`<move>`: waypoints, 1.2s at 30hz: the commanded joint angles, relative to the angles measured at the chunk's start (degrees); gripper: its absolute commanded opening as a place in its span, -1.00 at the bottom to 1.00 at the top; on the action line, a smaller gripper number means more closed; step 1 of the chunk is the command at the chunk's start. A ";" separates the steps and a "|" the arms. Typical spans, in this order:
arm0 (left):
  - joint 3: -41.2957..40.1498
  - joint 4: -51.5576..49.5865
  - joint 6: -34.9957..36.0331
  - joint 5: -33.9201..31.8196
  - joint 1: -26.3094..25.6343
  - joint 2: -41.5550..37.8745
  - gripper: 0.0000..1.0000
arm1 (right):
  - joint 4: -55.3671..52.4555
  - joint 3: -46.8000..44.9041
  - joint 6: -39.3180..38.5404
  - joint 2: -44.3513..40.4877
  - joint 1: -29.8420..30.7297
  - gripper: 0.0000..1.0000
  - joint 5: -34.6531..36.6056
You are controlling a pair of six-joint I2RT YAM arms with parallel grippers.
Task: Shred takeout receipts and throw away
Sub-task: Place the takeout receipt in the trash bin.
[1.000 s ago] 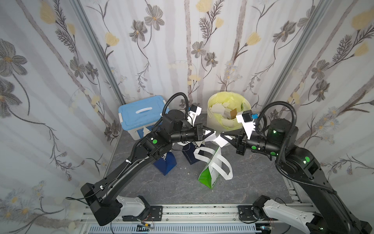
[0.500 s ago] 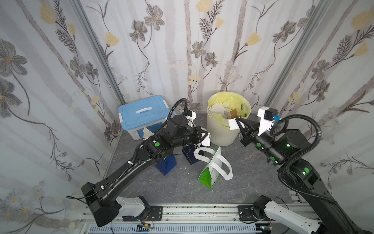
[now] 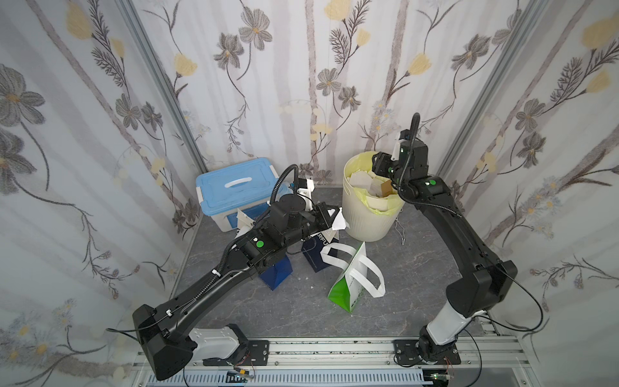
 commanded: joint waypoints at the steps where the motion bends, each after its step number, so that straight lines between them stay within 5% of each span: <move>1: -0.22 4.30 -1.17 -0.73 0.38 -0.24 -1.00 | -11.50 5.52 -1.20 2.12 0.05 0.16 -0.69; 10: -1.07 9.01 -3.36 2.12 1.19 1.42 -1.00 | -10.51 0.27 -4.28 -7.93 0.07 0.26 -4.35; 19: -1.91 18.58 -4.25 8.38 1.58 3.79 -1.00 | 0.27 -23.60 3.63 -30.70 1.52 0.15 -37.74; 23: -2.32 25.01 -6.27 12.35 1.46 6.09 -1.00 | 6.01 -33.43 8.90 -38.98 4.74 0.35 -40.60; 28: -2.78 30.88 -8.15 15.80 1.46 8.21 -1.00 | 6.75 -39.15 11.36 -41.32 6.84 0.36 -39.79; 32: -3.10 31.36 -8.51 16.58 1.46 8.80 -1.00 | 7.72 -39.37 13.31 -39.42 7.00 0.27 -42.86; 36: -3.27 31.29 -8.56 16.83 1.46 8.94 -1.00 | 9.10 -38.78 14.88 -38.14 7.34 -0.09 -43.23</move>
